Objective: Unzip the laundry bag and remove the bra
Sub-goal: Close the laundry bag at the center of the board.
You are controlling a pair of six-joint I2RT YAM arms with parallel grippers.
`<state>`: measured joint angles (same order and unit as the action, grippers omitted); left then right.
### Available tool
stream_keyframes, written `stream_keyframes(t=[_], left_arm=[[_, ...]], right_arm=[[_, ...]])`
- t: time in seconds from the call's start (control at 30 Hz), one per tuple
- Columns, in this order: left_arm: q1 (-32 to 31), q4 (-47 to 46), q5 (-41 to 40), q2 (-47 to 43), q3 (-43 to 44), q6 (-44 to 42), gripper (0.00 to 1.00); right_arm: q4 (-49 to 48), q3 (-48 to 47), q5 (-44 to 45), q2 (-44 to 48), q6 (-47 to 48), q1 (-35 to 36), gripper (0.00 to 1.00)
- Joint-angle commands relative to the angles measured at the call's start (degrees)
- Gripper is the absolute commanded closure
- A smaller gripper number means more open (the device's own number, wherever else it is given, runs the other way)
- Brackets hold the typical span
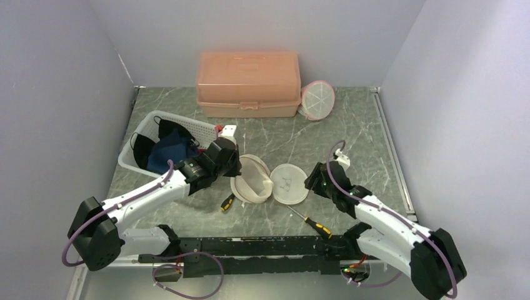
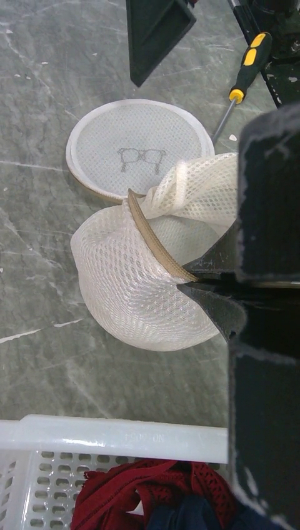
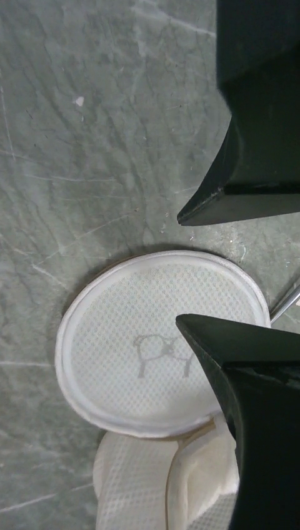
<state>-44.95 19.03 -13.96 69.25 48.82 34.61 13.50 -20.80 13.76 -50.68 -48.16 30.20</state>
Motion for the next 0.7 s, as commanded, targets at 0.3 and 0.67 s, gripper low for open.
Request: stream_keyframes(t=[0.3, 0.67], left_arm=[[-0.1, -1.7, 2.7, -0.6, 0.7, 2.2, 0.97], [-0.1, -0.1, 4.2, 0.4, 5.0, 0.6, 0.97]], right_arm=[[-9.3, 1.4, -5.7, -13.5, -1.1, -0.2, 0.5], [-10.7, 4.1, -4.6, -15.8, -3.4, -0.3, 0.83]])
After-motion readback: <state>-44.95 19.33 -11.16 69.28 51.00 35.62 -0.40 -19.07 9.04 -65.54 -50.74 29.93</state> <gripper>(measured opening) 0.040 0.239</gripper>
